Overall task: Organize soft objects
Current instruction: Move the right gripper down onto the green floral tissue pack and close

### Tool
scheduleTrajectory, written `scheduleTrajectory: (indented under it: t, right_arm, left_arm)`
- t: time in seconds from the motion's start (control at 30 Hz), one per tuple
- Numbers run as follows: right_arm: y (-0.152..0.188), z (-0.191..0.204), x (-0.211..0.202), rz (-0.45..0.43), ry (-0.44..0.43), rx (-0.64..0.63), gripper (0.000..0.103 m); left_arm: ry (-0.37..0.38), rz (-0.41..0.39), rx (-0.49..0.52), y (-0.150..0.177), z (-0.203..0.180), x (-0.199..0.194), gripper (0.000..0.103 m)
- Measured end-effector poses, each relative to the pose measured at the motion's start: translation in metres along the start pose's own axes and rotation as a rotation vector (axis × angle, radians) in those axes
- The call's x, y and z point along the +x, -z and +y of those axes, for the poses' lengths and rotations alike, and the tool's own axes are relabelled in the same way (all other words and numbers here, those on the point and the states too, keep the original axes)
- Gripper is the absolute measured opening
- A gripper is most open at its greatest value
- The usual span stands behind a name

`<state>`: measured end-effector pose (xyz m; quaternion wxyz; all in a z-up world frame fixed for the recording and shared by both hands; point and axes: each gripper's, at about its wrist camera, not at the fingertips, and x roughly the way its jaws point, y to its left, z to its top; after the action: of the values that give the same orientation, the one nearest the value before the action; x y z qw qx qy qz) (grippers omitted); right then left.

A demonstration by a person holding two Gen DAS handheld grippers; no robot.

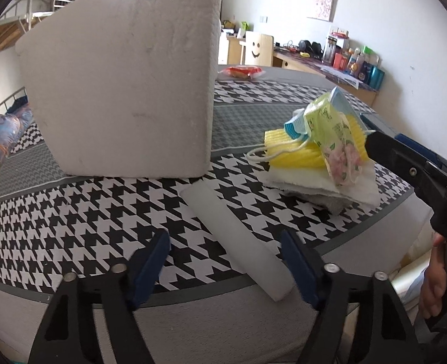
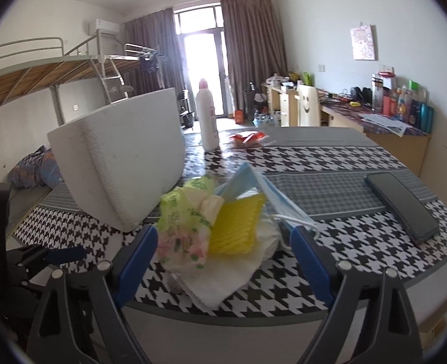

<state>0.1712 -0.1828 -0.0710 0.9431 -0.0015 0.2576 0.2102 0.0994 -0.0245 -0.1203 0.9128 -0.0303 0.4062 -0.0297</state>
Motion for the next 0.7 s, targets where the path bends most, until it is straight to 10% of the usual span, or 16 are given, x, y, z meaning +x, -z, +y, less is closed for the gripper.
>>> scheduleTrajectory:
  t: [0.7]
  right_arm:
    - [-0.004,0.012,0.037,0.093,-0.087,-0.027,0.077]
  left_arm:
    - [0.005,-0.017,0.051,-0.013,-0.012,0.016,0.028]
